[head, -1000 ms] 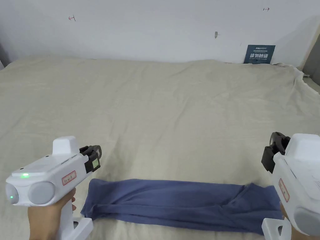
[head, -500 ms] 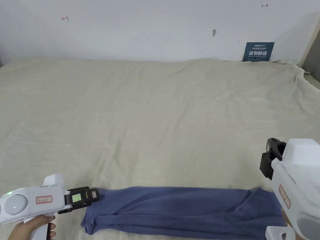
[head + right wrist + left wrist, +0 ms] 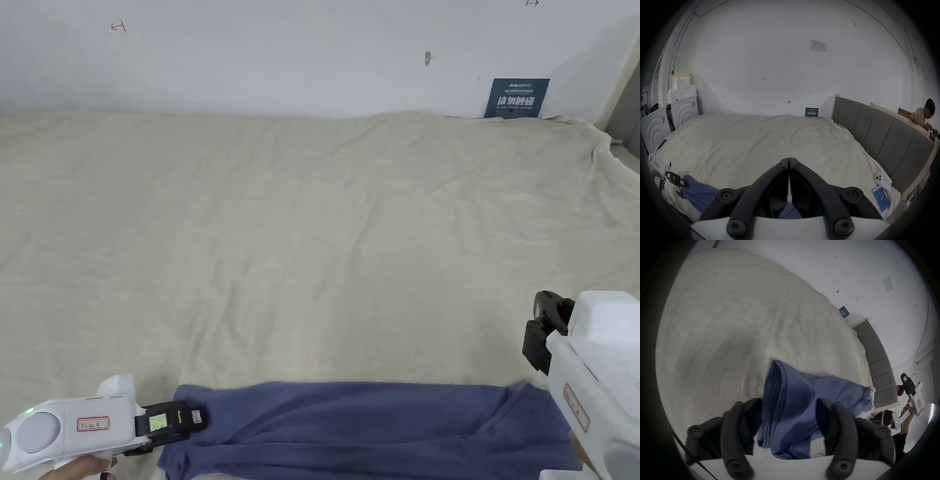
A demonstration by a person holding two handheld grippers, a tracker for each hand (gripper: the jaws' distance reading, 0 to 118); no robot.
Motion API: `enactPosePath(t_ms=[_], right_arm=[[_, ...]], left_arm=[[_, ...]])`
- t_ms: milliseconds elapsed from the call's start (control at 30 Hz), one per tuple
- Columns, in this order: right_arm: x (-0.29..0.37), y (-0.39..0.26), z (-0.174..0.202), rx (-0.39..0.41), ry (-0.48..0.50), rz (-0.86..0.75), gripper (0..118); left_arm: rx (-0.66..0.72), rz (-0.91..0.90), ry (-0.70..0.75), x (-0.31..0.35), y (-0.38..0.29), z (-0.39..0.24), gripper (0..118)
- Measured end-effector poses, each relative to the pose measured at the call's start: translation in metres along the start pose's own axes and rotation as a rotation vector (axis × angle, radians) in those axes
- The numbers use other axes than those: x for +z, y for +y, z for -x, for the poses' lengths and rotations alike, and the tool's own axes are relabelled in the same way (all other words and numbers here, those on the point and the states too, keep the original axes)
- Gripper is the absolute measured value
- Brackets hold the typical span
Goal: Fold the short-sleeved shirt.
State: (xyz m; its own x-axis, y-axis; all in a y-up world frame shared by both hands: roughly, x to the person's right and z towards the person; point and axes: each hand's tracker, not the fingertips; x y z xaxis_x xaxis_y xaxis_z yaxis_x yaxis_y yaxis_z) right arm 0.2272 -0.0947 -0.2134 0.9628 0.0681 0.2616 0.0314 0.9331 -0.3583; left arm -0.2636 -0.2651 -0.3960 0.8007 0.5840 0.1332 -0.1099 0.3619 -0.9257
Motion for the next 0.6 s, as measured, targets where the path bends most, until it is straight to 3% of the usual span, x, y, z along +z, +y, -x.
enactPosePath(t_ms=[33,100,200,233,333,600], right_arm=[[-0.001,0.0,0.0,-0.001,-0.001,0.003,0],[-0.003,0.0,-0.001,0.001,-0.005,0.004,0],[-0.005,0.001,-0.003,-0.003,-0.007,0.005,0],[-0.005,0.001,-0.003,-0.005,-0.008,0.005,0],[-0.007,0.003,-0.004,-0.015,-0.008,0.007,0],[-0.003,0.005,-0.012,-0.021,-0.008,-0.007,0]], left_arm=[[-0.004,0.011,0.002,-0.005,0.002,0.001,57],[-0.033,0.031,0.015,-0.011,0.002,-0.003,51],[-0.042,0.029,0.022,-0.015,0.008,0.008,19],[-0.038,0.039,0.005,-0.016,0.008,0.007,15],[-0.12,0.04,0.064,-0.017,0.007,-0.002,10],[-0.08,0.004,0.073,0.029,0.017,-0.015,8]])
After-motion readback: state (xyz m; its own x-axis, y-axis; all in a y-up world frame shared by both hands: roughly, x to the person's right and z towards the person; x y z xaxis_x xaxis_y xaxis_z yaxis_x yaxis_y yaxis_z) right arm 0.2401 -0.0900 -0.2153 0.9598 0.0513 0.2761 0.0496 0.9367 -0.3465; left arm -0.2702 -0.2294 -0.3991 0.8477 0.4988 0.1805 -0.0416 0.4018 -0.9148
